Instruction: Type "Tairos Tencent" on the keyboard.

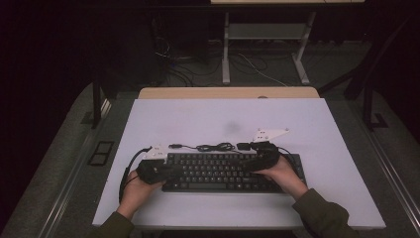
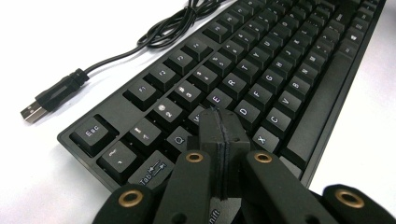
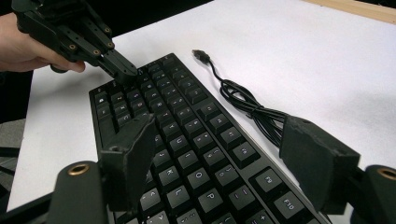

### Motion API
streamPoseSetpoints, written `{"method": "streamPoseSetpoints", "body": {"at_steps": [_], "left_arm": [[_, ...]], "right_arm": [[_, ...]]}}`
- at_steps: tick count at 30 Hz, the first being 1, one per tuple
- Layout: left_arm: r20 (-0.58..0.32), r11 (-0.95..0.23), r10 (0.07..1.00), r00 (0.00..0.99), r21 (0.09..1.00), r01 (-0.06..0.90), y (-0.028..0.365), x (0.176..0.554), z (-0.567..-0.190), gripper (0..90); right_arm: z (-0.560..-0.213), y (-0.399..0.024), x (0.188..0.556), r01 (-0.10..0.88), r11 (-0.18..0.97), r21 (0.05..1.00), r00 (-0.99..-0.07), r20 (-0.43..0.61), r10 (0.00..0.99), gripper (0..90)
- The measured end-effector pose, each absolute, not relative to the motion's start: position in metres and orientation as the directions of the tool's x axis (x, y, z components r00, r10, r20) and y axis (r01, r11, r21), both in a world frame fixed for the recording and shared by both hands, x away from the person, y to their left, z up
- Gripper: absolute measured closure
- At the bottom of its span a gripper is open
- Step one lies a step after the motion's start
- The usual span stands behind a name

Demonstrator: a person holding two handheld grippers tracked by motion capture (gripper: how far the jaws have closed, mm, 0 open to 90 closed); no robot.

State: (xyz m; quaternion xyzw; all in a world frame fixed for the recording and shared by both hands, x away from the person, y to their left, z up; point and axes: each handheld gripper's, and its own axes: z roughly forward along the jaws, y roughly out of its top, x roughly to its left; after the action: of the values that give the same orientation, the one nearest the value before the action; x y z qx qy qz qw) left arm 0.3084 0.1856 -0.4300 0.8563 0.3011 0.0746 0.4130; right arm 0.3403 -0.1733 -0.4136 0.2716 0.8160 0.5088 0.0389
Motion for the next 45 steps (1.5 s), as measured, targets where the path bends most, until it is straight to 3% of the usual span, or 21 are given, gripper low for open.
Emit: {"method": "streamPoseSetpoints", "body": {"at_steps": [45], "left_arm": [[-0.106, -0.488, 0.580, 0.808, 0.749, 0.449, 0.1825, 0.3085, -0.4277, 89.1]], "right_arm": [[-0.4139, -0.1728, 0.3403, 0.398, 0.340, 0.852, -0.853, 0.207, 0.480, 26.4]]}}
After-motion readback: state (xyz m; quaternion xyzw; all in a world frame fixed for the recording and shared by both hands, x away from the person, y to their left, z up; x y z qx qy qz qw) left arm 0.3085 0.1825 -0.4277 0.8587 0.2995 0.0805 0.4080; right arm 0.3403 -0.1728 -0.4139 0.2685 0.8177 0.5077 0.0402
